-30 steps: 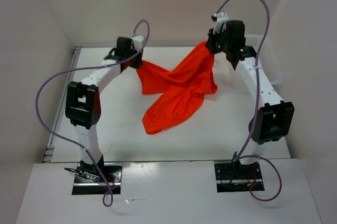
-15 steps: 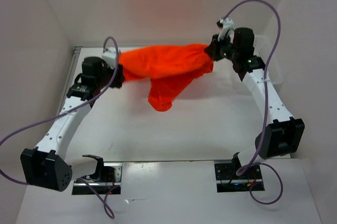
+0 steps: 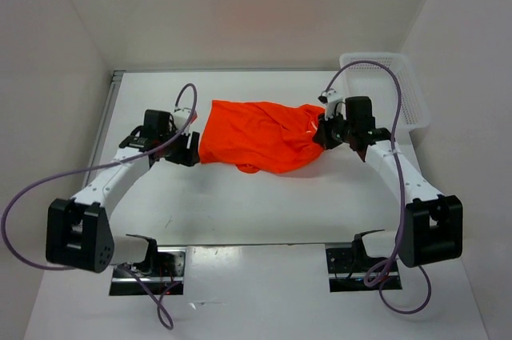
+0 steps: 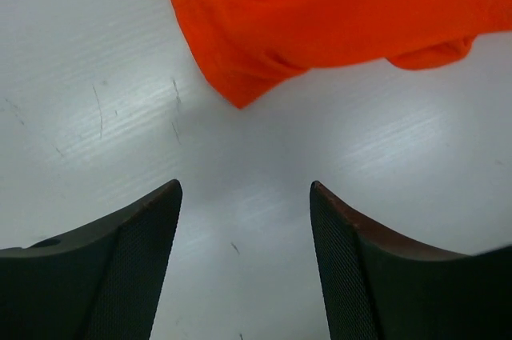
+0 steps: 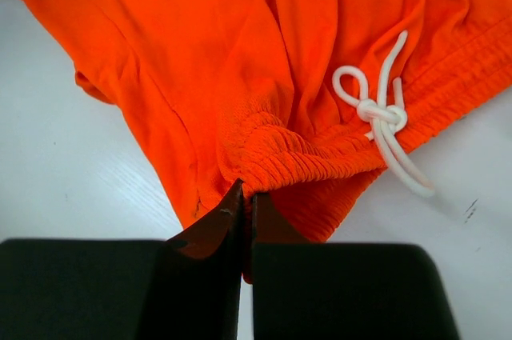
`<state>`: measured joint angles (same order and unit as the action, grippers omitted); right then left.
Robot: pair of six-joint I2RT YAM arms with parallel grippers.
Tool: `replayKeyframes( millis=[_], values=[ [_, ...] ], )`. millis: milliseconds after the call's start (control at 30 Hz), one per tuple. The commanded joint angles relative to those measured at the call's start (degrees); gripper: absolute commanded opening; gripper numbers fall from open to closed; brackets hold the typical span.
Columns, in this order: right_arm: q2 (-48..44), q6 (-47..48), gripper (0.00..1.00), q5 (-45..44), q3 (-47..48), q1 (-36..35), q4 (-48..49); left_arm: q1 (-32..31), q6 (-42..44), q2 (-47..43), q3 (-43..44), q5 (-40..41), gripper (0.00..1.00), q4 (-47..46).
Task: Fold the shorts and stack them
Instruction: Move the shorts to the center of the board, then flatten the shorts out
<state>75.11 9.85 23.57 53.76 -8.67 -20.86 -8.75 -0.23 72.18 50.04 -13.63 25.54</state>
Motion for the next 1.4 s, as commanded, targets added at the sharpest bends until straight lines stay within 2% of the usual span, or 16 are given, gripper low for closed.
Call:
replayKeyframes(
  millis=[0, 33, 167, 233, 400, 533, 733, 867, 900, 933, 1133, 1267, 1300, 1367],
  values=[
    [-2.0, 2.7, 0.00, -1.4, 0.6, -0.2, 4.3, 0.2, 0.2, 6.2, 3.4, 0.9, 0.72, -10.7],
    [-2.0, 2.7, 0.00, -1.4, -0.1, -0.2, 4.3, 0.2, 0.2, 9.3, 4.5, 0.9, 0.67, -11.8],
    [-1.5, 3.3, 0.00, -2.0, -1.8, -0.2, 6.4, 0.2, 0.2, 16.9, 7.0, 3.1, 0.57, -18.5],
    [-1.5, 3.3, 0.00, -1.5, -1.8, -0.2, 6.4, 0.2, 0.2, 20.9, 8.2, 4.0, 0.57, -20.1],
    [0.6, 3.9, 0.00, -1.5, -1.3, -0.2, 6.4, 0.2, 0.2, 29.0, 12.1, 6.8, 0.70, -22.0],
    [1.9, 3.9, 0.00, -1.5, 0.8, -0.2, 6.4, -0.3, 0.2, 31.7, 14.6, 4.4, 0.70, -19.0],
    [4.5, 3.9, 0.00, -2.6, 3.5, -0.2, 6.4, -1.3, 0.2, 34.8, 14.1, 4.2, 0.46, -18.0],
    [6.4, 3.9, 0.00, -3.1, 5.6, -0.2, 6.4, -2.6, 0.2, 36.1, 15.4, 2.1, 0.15, -16.8],
    [7.0, 3.9, 0.00, -3.1, 6.4, -0.2, 6.4, -2.6, 0.2, 36.1, 15.4, 2.1, 0.00, -16.8],
    [7.0, 3.9, 0.00, -3.1, 6.4, -0.2, 6.4, -2.6, 0.2, 36.1, 15.4, 2.1, 0.00, -16.8],
    [11.0, 2.7, 0.00, -4.1, 16.1, -0.2, 7.5, -2.0, 0.2, 33.0, 19.8, 6.6, 0.00, -18.6],
    [15.5, 0.6, 0.00, -3.6, 32.5, -0.2, 7.5, 1.4, 0.2, 30.9, 32.2, 7.8, 0.00, -13.7],
    [16.5, 0.0, 0.00, -3.6, 35.9, -0.2, 6.7, 2.9, 0.2, 30.4, 37.8, 8.5, 0.00, -12.9],
    [19.6, -1.4, 0.00, -2.8, 46.7, -0.2, 5.1, 4.5, 0.2, 29.0, 43.4, 8.5, 0.00, -11.0]
  ],
)
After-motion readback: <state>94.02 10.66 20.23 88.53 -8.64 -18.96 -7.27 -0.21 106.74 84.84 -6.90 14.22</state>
